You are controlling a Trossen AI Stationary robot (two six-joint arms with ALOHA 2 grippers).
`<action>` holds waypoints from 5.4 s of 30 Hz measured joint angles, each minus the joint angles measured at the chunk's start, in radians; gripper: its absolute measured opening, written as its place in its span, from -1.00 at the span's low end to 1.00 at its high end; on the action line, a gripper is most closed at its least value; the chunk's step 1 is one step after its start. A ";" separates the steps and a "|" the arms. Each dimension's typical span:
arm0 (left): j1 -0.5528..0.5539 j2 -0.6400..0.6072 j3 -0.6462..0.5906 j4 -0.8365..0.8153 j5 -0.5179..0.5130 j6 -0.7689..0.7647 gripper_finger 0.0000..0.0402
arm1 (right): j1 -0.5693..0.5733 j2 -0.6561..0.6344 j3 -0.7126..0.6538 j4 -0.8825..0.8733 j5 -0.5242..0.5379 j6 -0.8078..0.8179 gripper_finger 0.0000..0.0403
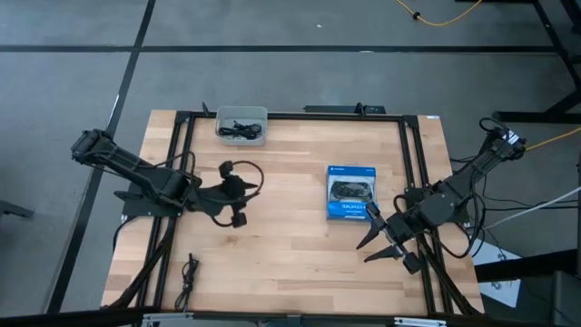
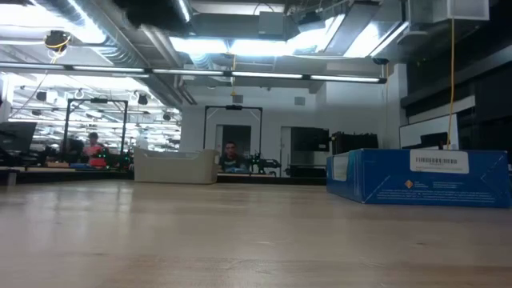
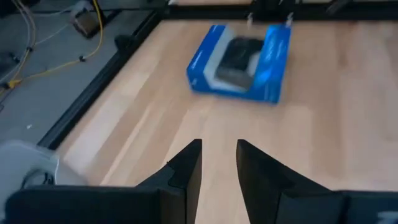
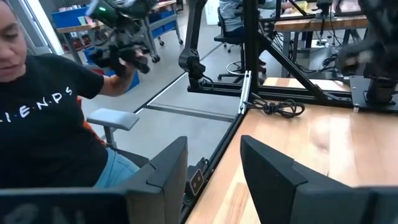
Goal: Pick and place USB-C Cables
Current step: Put the black white charger cable into the gray bin
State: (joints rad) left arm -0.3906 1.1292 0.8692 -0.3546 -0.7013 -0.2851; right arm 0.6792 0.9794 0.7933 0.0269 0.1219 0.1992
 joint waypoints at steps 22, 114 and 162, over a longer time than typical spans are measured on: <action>-0.245 0.354 0.491 -0.812 0.404 -0.892 -0.54 | 0.000 0.000 0.000 -0.003 -0.003 -0.064 -0.24; -0.583 0.788 0.491 -0.892 0.890 -2.063 -0.37 | 0.000 0.120 0.000 -0.190 0.017 -0.071 -0.24; -0.391 0.788 0.699 -1.214 0.328 -1.461 -0.84 | 0.000 0.119 0.000 -0.189 0.017 0.009 -0.24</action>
State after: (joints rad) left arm -0.7819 1.9169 1.5685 -1.5685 -0.3737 -1.7460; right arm 0.6792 1.0988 0.7937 -0.1623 0.1387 0.2086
